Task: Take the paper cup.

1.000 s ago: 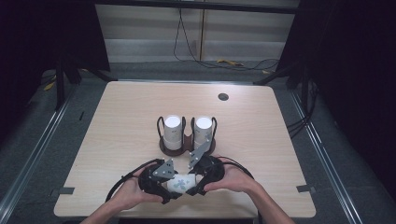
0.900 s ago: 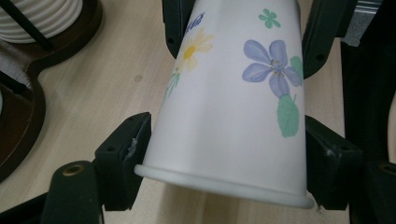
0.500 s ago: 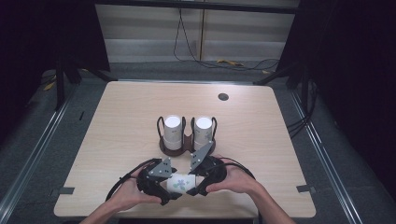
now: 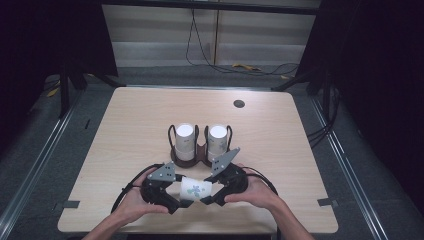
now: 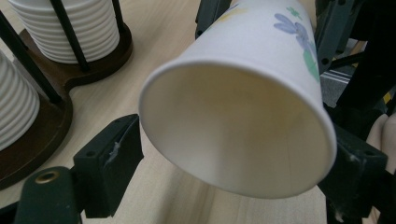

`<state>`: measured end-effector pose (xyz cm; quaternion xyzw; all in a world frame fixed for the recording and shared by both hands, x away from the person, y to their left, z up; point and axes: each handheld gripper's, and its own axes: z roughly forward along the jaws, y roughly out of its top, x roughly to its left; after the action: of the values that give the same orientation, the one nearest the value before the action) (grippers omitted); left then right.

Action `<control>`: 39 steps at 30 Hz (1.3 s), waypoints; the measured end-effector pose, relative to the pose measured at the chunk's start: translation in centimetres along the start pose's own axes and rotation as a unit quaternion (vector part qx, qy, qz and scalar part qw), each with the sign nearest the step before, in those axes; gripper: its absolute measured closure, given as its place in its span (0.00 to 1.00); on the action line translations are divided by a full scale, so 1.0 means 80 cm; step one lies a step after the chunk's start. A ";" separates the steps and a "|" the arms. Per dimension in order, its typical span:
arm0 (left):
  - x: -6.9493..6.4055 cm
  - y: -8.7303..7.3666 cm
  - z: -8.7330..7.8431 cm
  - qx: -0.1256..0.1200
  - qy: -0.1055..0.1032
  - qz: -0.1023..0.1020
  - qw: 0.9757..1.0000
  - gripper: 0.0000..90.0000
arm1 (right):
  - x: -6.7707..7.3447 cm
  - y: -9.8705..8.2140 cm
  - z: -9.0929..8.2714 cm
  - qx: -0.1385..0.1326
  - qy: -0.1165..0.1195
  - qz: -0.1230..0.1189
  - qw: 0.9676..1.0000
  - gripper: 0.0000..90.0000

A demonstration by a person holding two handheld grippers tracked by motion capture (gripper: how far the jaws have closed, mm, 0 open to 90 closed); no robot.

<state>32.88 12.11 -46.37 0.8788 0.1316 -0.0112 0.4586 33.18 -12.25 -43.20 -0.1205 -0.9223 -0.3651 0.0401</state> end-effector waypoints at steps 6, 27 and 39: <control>0.002 -0.001 -0.006 -0.018 0.013 -0.010 1.000 0.17 | -0.002 -0.005 -0.007 -0.033 -0.013 0.014 0.999 0.42; 0.005 -0.001 -0.020 -0.058 0.015 -0.019 0.998 0.17 | -0.004 -0.018 -0.017 -0.111 -0.038 0.052 0.992 0.42; 0.003 0.000 -0.028 -0.079 0.021 -0.029 0.996 0.19 | -0.005 -0.025 -0.019 -0.144 -0.033 0.062 0.987 0.42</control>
<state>32.88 14.01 -45.10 0.8355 0.1676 0.0043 0.5233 33.06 -14.77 -43.45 -0.1939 -0.8519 -0.4863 0.0148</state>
